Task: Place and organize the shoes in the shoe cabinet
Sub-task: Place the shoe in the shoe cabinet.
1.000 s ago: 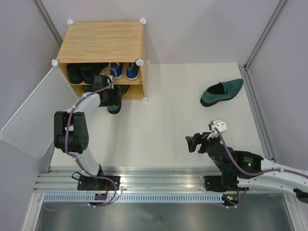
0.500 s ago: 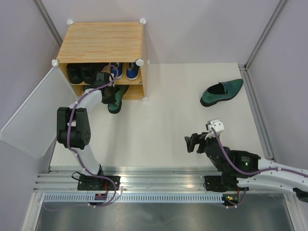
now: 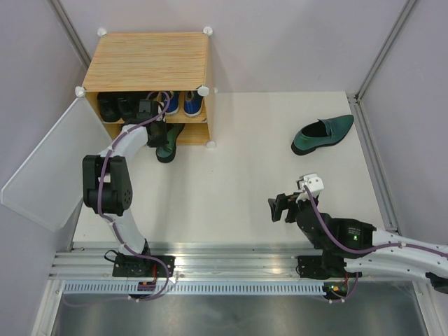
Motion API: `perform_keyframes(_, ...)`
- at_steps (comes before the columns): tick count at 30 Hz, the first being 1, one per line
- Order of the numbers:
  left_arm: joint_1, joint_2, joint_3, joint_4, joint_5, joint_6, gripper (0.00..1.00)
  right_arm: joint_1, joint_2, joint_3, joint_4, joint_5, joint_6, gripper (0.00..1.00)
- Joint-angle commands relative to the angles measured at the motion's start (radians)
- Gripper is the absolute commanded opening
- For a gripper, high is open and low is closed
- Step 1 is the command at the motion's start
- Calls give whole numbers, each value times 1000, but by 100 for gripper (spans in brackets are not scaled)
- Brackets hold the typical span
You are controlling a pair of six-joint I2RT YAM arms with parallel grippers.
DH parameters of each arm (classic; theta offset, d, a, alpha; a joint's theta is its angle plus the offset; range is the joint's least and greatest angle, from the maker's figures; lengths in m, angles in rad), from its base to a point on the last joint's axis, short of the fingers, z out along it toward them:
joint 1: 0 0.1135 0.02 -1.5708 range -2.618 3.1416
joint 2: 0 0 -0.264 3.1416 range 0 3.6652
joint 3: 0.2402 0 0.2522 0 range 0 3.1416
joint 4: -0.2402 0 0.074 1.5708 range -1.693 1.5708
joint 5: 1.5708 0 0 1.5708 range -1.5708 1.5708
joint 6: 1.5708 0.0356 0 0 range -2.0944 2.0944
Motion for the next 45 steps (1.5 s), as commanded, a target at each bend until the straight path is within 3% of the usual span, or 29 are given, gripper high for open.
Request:
perform_keyframes(1, 14, -34, 73, 40, -26, -53, 2, 1, 8, 10, 13, 32, -11, 91)
perform_keyframes(17, 31, 13, 197, 37, -3, -69, 2, 1, 38, 12, 13, 37, -13, 91)
perform_keyframes(37, 31, 55, 110, 272, -84, -103, 2, 1, 72, 14, 10, 52, -14, 91)
perform_keyframes(38, 31, 62, 107, 274, -88, -108, 5, 1, 74, 15, 10, 55, -14, 91)
perform_keyframes(42, 31, 58, 53, 295, -102, -148, 34, -1, 78, 15, 10, 56, -14, 91)
perform_keyframes(45, 31, 43, -4, 316, -87, -186, 47, 1, 72, 17, 8, 52, -14, 91)
